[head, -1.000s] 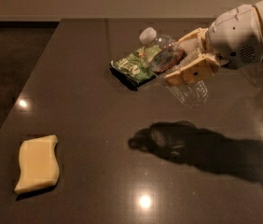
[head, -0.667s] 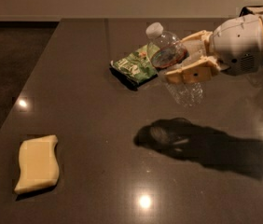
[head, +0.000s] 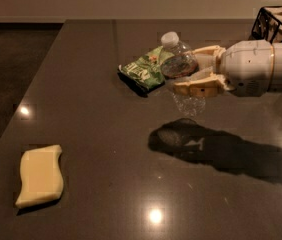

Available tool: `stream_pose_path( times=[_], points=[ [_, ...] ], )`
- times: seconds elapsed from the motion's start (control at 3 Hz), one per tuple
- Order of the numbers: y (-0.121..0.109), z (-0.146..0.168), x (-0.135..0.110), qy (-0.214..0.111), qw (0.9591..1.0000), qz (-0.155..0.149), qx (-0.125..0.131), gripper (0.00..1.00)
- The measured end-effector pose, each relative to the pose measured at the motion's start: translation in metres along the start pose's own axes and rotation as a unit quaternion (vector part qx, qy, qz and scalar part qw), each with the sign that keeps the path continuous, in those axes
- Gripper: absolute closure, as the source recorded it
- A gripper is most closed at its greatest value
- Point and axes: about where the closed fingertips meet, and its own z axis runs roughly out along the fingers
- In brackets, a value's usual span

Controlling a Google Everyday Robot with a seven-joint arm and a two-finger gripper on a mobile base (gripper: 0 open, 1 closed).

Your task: Place water bottle upright

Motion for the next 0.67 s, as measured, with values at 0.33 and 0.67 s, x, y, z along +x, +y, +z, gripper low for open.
stream_pose_path(
  times=[0.33,0.67],
  points=[
    [-0.004,0.006,0.018,-0.008,1.0,-0.001,0.002,1.0],
    [-0.008,0.009,0.028,-0.01,0.9996,0.027,0.005,1.0]
  ],
)
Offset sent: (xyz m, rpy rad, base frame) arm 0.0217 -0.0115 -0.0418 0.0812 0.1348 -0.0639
